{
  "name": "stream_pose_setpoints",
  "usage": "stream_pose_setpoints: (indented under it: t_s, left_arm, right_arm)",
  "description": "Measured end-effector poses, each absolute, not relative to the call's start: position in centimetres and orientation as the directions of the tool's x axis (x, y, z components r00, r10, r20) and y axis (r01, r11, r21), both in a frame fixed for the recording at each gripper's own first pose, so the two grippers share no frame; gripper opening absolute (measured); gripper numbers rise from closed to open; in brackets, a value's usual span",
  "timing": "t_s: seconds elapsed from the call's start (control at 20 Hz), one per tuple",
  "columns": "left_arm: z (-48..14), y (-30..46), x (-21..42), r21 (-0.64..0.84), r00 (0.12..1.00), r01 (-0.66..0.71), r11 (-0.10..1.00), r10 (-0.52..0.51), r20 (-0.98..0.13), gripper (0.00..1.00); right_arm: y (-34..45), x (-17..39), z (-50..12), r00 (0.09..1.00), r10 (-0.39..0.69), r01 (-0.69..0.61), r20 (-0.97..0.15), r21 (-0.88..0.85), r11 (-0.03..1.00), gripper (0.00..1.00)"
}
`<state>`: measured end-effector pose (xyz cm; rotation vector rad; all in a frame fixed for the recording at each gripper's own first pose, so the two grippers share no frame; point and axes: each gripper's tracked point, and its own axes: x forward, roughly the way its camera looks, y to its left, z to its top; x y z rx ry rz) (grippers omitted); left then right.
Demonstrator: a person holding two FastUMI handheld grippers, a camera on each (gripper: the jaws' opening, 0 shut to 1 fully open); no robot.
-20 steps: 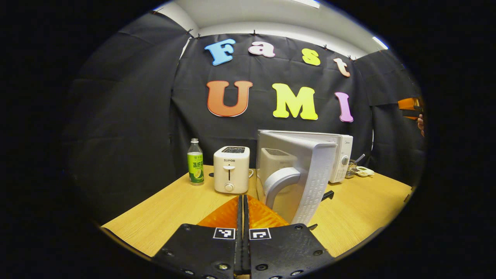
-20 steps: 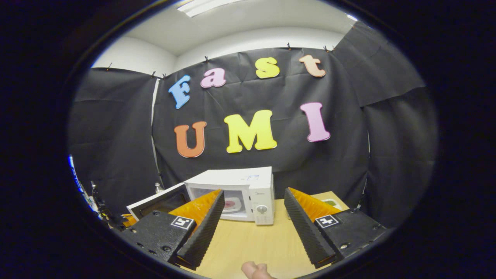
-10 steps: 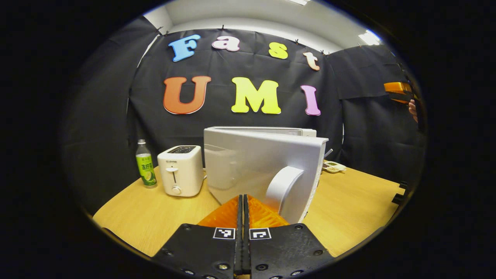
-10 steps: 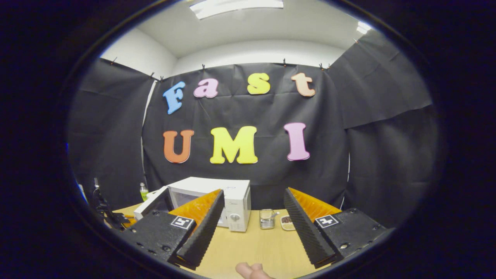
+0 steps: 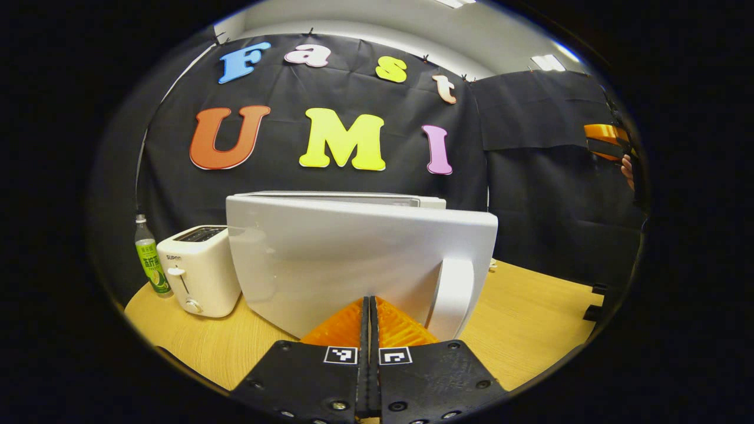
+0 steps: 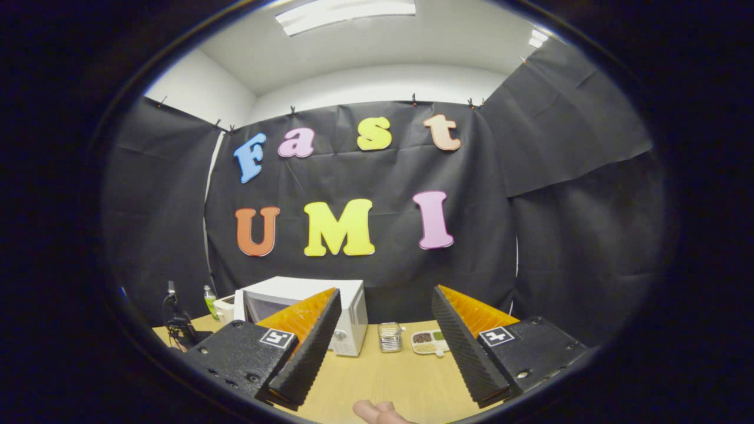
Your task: Open the microwave oven with the left hand, put the food in, and close the microwave oven.
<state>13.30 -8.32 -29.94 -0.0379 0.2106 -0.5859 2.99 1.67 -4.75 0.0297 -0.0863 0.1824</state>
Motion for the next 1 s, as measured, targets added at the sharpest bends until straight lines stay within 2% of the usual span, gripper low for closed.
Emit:
stream_pose_setpoints:
  t_s: [0.3, 0.35, 0.5, 0.55, 0.6, 0.75, 0.8, 1.0]
  left_arm:
    - [-30.6, -11.6, 16.1, -0.111, 0.805, 0.547, 0.830, -0.558, -0.200, 0.00]
    - [-30.6, -12.1, 16.6, -0.117, 0.807, 0.543, 0.832, -0.555, -0.202, 0.00]
    - [-30.4, -14.0, 18.2, -0.130, 0.813, 0.532, 0.836, -0.548, -0.199, 0.00]
    - [-30.2, -14.7, 18.7, -0.134, 0.812, 0.533, 0.835, -0.550, -0.194, 0.00]
    - [-29.9, -15.4, 19.3, -0.134, 0.814, 0.533, 0.835, -0.550, -0.188, 0.00]
    - [-29.6, -17.6, 20.9, -0.137, 0.813, 0.534, 0.834, -0.551, -0.186, 0.00]
    - [-29.6, -18.2, 21.6, -0.132, 0.816, 0.531, 0.837, -0.547, -0.189, 0.00]
    - [-29.8, -20.4, 24.2, -0.135, 0.818, 0.521, 0.843, -0.538, -0.205, 0.00]
  right_arm:
    - [0.5, 3.5, -5.1, 0.985, 0.151, -0.153, 0.080, 0.024, 0.988, 0.99]
    - [0.4, 3.6, -5.2, 0.986, 0.148, -0.151, 0.076, 0.025, 0.988, 0.87]
    - [0.0, 3.8, -5.5, 0.987, 0.142, -0.144, 0.071, 0.024, 0.989, 0.87]
    - [-0.1, 3.9, -5.6, 0.987, 0.142, -0.144, 0.069, 0.023, 0.989, 0.99]
    - [-0.3, 4.0, -5.7, 0.988, 0.141, -0.142, 0.067, 0.024, 0.990, 0.87]
    - [-0.9, 4.6, -6.2, 0.990, 0.132, -0.134, 0.059, 0.026, 0.991, 0.87]
    - [-1.1, 4.8, -6.4, 0.990, 0.129, -0.131, 0.055, 0.027, 0.991, 0.99]
    - [-2.2, 5.6, -7.3, 0.992, 0.117, -0.119, 0.036, 0.035, 0.992, 0.99]
